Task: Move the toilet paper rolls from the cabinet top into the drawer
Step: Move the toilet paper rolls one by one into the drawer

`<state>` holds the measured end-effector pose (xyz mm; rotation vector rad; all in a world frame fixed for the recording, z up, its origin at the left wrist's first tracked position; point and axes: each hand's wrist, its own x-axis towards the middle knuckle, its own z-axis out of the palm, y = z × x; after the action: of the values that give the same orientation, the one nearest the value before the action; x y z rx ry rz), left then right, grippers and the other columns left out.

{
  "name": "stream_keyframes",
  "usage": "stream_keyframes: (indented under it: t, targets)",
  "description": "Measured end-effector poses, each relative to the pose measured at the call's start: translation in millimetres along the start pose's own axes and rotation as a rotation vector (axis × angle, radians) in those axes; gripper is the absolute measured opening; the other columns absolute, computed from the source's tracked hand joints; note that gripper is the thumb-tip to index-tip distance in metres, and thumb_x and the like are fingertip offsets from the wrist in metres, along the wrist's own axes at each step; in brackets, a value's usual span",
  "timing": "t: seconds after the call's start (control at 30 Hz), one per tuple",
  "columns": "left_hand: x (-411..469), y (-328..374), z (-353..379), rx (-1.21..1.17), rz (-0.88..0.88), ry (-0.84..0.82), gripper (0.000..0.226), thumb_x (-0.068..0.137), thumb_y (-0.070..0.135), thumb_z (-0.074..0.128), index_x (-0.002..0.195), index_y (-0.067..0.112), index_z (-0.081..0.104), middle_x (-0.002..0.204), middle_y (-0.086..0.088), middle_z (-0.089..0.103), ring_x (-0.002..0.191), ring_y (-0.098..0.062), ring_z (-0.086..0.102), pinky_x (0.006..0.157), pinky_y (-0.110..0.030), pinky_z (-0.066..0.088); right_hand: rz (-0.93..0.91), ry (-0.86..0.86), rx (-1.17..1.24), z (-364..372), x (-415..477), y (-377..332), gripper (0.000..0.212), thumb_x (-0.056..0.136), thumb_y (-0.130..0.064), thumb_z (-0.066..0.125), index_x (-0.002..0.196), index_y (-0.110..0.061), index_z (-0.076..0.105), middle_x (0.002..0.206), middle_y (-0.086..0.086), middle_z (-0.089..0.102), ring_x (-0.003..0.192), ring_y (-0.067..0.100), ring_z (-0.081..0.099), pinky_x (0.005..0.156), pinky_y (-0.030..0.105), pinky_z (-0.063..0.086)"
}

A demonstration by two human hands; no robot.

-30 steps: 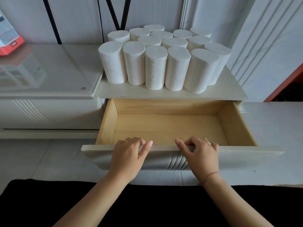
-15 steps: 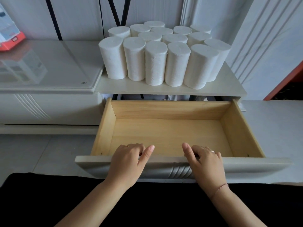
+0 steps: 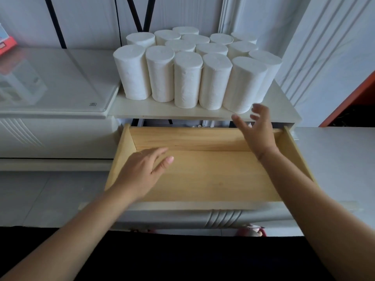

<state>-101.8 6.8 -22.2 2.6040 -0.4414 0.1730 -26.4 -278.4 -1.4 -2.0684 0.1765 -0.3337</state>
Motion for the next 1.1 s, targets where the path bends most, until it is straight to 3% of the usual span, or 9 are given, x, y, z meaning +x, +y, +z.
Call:
stream_keyframes:
  t: [0.13,0.3,0.4,0.53,0.77,0.83,0.93,1.03,1.1]
  targets:
    - [25,-28,-1,-0.062,-0.069,-0.010,0.070,0.088,0.069,0.022,0.137,0.023,0.044,0.138,-0.001,0.051,0.123,-0.017,0.049,0.098,-0.028,0.036,0.072,0.062,0.114,12,58,7,0.091,0.078,-0.040,0.076,0.147,-0.011,0.023,0.147,0.006,0.033,0.136,0.019,0.035,0.114,0.036,0.033]
    - [27,-48,12,-0.048,-0.089,0.050,0.069,0.088,0.062,0.026,0.137,0.017,0.044,0.140,-0.003,0.048,0.129,-0.018,0.041,0.106,-0.033,0.031,0.070,0.142,0.187,23,96,20,0.082,0.068,-0.034,0.083,0.133,-0.010,0.038,0.127,0.004,0.045,0.116,0.018,0.051,0.100,0.033,0.048]
    - [30,-69,12,0.083,-0.185,-0.006,0.078,0.085,0.066,0.019,0.145,0.017,0.028,0.155,0.001,0.019,0.144,-0.018,0.011,0.116,-0.044,0.013,0.077,0.153,0.199,26,105,25,0.093,0.062,-0.042,0.084,0.135,-0.013,0.034,0.132,0.008,0.045,0.120,0.021,0.050,0.101,0.040,0.048]
    - [37,-101,7,0.197,-0.328,-0.207,0.085,0.081,0.070,0.010,0.150,0.024,-0.003,0.153,0.010,-0.024,0.142,-0.012,-0.018,0.117,-0.041,-0.007,0.052,0.156,0.204,27,109,25,0.092,0.058,-0.045,0.084,0.131,-0.016,0.036,0.127,0.004,0.049,0.114,0.017,0.054,0.097,0.037,0.050]
    - [32,-103,10,0.093,-0.345,-0.222,0.082,0.084,0.070,0.015,0.148,0.026,-0.012,0.148,0.017,-0.033,0.138,-0.005,-0.024,0.115,-0.034,-0.007,0.041,0.176,0.151,10,71,17,0.084,0.058,-0.042,0.084,0.125,-0.016,0.041,0.120,0.000,0.057,0.107,0.017,0.058,0.090,0.038,0.055]
    - [32,-104,10,0.065,-0.344,-0.218,0.083,0.083,0.071,0.015,0.147,0.027,-0.012,0.148,0.017,-0.032,0.138,-0.004,-0.024,0.114,-0.033,-0.008,-0.010,0.095,0.197,-2,45,18,0.082,0.060,-0.038,0.086,0.127,-0.015,0.044,0.121,0.002,0.060,0.109,0.018,0.060,0.087,0.037,0.056]
    - [33,-106,10,0.074,-0.344,-0.227,0.088,0.080,0.073,0.016,0.148,0.025,-0.012,0.150,0.014,-0.031,0.139,-0.006,-0.023,0.114,-0.032,-0.009,-0.071,-0.213,0.266,-8,14,10,0.075,0.058,-0.035,0.086,0.125,-0.016,0.056,0.112,-0.002,0.070,0.105,0.013,0.066,0.080,0.025,0.056]
    - [33,-105,9,0.085,-0.341,-0.230,0.094,0.076,0.072,0.017,0.149,0.020,-0.010,0.152,0.009,-0.028,0.141,-0.009,-0.021,0.115,-0.033,-0.007,-0.063,-0.544,0.198,22,-1,5,0.071,0.057,-0.023,0.087,0.121,-0.019,0.057,0.110,-0.001,0.070,0.104,0.015,0.067,0.083,0.030,0.056]
    - [34,-104,9,0.075,-0.329,-0.226,0.094,0.076,0.074,0.016,0.149,0.020,-0.010,0.152,0.009,-0.029,0.141,-0.010,-0.020,0.116,-0.035,-0.005,-0.047,-0.657,0.131,55,-7,12,0.072,0.056,-0.014,0.085,0.121,-0.024,0.056,0.112,-0.004,0.069,0.106,0.013,0.065,0.087,0.032,0.055]
